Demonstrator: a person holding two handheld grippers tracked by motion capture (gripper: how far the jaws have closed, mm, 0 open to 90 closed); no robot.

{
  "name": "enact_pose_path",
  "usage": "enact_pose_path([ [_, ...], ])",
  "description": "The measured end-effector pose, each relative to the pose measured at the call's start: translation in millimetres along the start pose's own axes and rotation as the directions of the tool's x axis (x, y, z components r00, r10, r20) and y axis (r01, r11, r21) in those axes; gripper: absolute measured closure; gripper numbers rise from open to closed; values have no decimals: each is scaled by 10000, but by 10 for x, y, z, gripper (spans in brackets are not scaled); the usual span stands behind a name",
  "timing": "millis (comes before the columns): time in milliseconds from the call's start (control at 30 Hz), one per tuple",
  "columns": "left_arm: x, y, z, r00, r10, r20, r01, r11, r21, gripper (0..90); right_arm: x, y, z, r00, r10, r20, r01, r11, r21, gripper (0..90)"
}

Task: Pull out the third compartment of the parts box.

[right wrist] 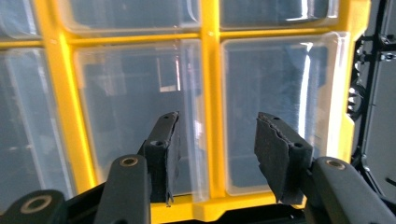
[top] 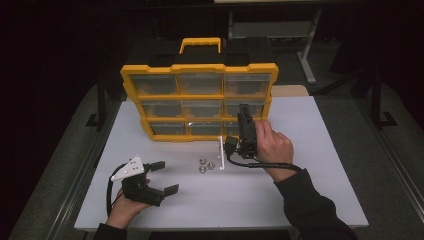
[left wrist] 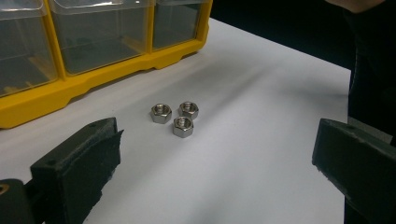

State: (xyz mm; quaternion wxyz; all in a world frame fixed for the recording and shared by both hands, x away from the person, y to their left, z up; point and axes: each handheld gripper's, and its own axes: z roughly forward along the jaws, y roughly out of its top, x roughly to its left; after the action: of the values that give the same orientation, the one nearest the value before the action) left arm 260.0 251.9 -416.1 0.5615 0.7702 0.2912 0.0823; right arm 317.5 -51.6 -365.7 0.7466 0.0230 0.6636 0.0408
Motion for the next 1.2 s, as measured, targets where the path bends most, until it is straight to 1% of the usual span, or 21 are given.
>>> enact_pose_path([
  [33,2,0,-5,10000,37,-1,-37,10000,35,6,-16,-4,7,9999,-137,17,137,9999,-12,499],
  [67,5,2,-7,10000,85,10,-85,10000,20,5,-28,-1,11,10000,-55,-32,55,10000,-6,500],
  [100,0,2,-7,10000,42,12,-42,10000,6,6,-37,0,17,10000,-77,34,77,10000,4,500],
  [133,-2,1,-7,10000,36,12,-36,10000,-2,6,-37,6,24,9998,97,152,-97,10000,8,501],
  [167,-1,2,-7,10000,47,12,-47,10000,3,5,-56,7,28,9998,-50,167,50,10000,27,503],
  [233,7,6,-8,9999,164,0,-164,9999,40,6,-78,15,36,9997,-27,237,26,10000,38,504],
  [267,9,7,-6,9998,200,6,-200,9998,30,5,-88,20,41,9993,9,370,-10,10000,42,508],
  [300,7,7,-5,9998,183,1,-183,9998,33,5,-96,27,48,9987,143,485,-145,9999,29,509],
  [333,3,6,-4,9999,138,3,-138,9999,33,6,-117,26,50,9990,-21,443,15,9999,131,509],
  [367,2,6,-3,9999,137,3,-137,9999,16,5,-129,27,55,9988,-15,490,8,9999,151,509],
  [400,2,6,-3,9999,138,4,-138,9999,24,6,-135,29,66,9975,129,698,-137,9999,101,509],
  [433,1,5,-2,9999,129,8,-129,9999,7,5,-144,29,73,9972,198,721,-208,9997,130,509],
  [533,1,5,-2,9999,122,10,-122,9999,10,5,-169,22,87,9960,207,864,-223,9996,171,512],
  [667,-3,8,-3,9999,113,12,-113,9999,-13,6,-196,25,100,9957,168,914,-188,9996,213,537],
  [833,-8,8,0,10000,63,34,-63,10000,-66,5,-218,37,112,9946,83,1037,-109,9996,243,547],
  [1067,-10,9,0,10000,55,45,-54,9999,-88,6,-243,34,139,9903,-17,1392,-23,9996,290,565],
  [1200,-12,9,3,10000,44,44,-44,9999,-103,6,-274,25,157,9886,-103,1503,41,9991,417,581],
])
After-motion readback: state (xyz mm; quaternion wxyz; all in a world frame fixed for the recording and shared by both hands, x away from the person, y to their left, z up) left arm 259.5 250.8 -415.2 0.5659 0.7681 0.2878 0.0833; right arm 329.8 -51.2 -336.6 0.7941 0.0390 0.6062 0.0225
